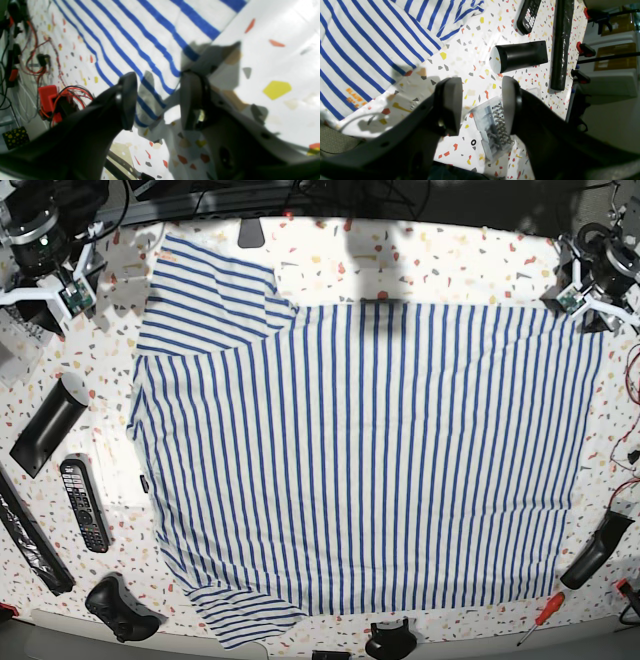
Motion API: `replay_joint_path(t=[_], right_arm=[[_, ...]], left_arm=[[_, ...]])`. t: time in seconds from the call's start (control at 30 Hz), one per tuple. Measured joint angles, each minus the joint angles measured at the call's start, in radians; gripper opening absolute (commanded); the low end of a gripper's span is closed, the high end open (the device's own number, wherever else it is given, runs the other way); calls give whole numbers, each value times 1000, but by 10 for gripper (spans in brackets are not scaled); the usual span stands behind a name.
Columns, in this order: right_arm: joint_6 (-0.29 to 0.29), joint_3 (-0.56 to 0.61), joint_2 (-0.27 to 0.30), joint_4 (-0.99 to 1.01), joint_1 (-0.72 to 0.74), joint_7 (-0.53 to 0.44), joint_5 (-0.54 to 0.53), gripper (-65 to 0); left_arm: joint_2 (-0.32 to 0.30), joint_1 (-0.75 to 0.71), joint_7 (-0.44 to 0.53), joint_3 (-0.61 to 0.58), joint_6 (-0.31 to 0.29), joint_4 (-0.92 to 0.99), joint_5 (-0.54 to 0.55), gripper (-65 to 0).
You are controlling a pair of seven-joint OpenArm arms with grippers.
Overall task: Layout the t-shirt on the table in an organized manner, then fold the t-shirt properly
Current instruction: 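Lower both grippers onto the shirt's collar-side edge corners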
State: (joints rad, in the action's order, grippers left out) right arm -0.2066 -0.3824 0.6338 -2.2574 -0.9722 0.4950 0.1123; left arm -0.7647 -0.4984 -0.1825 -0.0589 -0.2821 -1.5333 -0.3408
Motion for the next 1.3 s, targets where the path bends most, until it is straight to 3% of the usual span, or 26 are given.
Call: replay_joint_path(t=[0.07, 0.2, 0.43, 0.53, 0.7, 0.8, 1.1, 1.3], right_arm=[[0, 0, 0, 0, 0, 0, 0, -396], [0, 0, 0, 0, 0, 2, 0, -396], [0, 0, 0, 0, 3, 4, 0, -396], [-4, 0, -2, 0, 2, 6, -1, -396], [0, -1, -2, 0, 0, 23, -5, -396], [0, 0, 0, 0, 0, 21, -4, -396], [0, 0, 0, 1, 0, 28, -3, -396], [0, 0, 0, 1, 0, 24, -4, -396]], left_arm=[[1, 0, -14, 0, 6, 0, 0, -397], [-1, 6, -135, -5, 15, -18, 11, -396], [-108, -32, -138, -21, -2, -103, 36, -394], [-143, -39, -256, -14, 45, -133, -15, -394], [-145, -30, -209, -13, 43, -179, 34, -394], [-146, -40, -244, -13, 43, -170, 38, -394], [-147, -53, -214, -13, 39, -171, 90, -394], [-147, -106, -174, -13, 40, -170, 85, -340]])
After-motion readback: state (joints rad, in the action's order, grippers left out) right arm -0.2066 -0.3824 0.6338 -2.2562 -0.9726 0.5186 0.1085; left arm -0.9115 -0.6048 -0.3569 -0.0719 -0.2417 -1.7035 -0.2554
